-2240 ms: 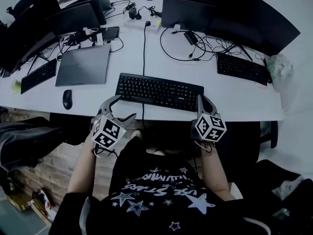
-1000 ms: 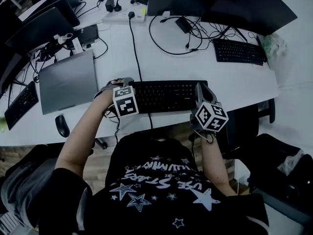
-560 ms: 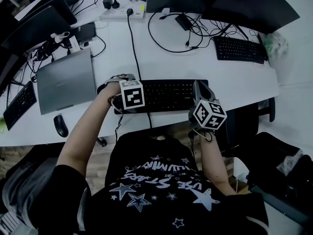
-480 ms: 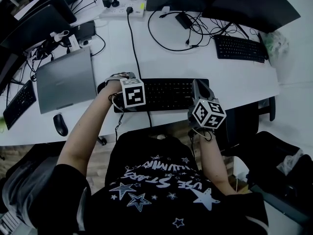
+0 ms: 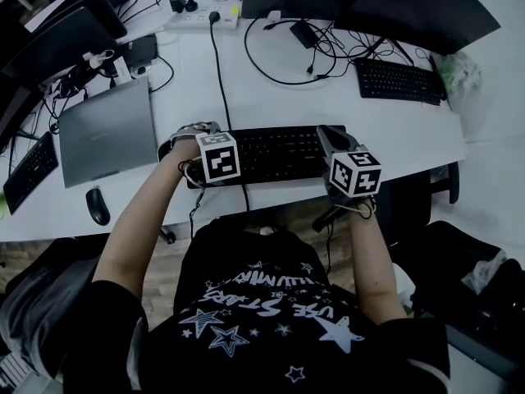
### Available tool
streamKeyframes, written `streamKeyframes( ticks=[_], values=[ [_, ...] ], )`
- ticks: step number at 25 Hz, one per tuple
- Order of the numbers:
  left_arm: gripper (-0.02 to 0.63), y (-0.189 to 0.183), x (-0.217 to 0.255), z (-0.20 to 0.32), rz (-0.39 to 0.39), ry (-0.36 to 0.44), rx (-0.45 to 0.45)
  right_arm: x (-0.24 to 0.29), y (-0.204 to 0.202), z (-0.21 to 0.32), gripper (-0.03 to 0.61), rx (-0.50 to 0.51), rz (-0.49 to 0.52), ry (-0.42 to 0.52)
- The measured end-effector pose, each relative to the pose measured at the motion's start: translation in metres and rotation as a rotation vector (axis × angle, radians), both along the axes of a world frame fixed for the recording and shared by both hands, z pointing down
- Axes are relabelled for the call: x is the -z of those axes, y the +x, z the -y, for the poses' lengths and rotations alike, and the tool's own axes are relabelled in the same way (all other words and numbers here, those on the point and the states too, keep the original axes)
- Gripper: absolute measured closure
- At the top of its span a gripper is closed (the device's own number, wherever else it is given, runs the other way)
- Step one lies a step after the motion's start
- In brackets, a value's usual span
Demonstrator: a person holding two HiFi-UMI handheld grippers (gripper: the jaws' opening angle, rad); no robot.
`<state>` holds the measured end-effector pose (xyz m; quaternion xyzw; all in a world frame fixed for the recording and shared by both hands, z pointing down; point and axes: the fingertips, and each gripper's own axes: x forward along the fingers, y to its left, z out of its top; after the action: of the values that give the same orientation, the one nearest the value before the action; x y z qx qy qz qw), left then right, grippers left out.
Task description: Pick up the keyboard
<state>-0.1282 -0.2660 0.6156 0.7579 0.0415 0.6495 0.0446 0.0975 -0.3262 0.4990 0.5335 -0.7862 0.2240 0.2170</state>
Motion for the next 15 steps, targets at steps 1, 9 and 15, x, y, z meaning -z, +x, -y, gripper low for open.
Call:
streamKeyframes(
  ticks=[1,9,15],
  values=[
    [0.055,0.0,0.001,0.0,-0.003,0.012,0.005,0.002,-0.003,0.004,0.557,0.059,-0.014,-0.019],
    [0.055,-0.004,0.003,-0.002,-0.035,0.041,0.058,-0.04,-0.061,0.011,0.273,0.798,-0.175,-0.456],
    [0.055,-0.001,0.007,-0.002,-0.051,0.056,0.063,-0.073,-0.075,0.008,0.253,1.042,-0.272,-0.779]
  ],
)
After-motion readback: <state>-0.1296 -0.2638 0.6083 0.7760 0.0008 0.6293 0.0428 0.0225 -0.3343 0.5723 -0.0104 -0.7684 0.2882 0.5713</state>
